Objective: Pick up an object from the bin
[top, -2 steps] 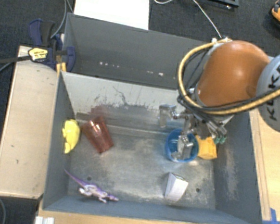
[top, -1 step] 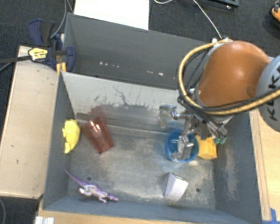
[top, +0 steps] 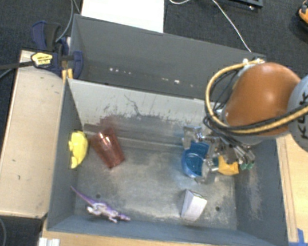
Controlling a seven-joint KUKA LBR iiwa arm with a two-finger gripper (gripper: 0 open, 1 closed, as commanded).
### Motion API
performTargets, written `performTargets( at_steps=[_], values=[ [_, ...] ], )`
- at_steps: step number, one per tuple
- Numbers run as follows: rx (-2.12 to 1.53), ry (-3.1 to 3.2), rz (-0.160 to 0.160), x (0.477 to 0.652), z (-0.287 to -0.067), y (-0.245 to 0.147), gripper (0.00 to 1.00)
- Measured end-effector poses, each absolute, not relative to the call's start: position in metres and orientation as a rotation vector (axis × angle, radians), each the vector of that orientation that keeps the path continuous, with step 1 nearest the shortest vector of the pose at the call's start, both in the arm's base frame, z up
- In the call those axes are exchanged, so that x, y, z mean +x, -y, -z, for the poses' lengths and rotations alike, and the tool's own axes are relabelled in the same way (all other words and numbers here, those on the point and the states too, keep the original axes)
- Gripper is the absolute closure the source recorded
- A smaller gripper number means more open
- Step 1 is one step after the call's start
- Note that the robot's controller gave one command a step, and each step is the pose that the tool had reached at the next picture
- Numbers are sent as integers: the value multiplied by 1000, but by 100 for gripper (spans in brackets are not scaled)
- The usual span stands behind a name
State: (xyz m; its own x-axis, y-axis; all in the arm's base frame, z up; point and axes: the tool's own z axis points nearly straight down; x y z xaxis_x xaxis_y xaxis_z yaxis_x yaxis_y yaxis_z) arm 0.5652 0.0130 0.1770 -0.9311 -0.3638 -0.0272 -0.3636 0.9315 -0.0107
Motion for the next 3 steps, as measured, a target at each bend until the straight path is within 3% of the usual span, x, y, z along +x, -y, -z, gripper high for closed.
performTargets(
  at_steps=[1,2,3],
  values=[
    [-510,-3080,9,574,-156,12,0],
    [-450,-3078,6,576,-155,28,0],
    [-455,-3073,11,583,-108,35,0]
  ],
)
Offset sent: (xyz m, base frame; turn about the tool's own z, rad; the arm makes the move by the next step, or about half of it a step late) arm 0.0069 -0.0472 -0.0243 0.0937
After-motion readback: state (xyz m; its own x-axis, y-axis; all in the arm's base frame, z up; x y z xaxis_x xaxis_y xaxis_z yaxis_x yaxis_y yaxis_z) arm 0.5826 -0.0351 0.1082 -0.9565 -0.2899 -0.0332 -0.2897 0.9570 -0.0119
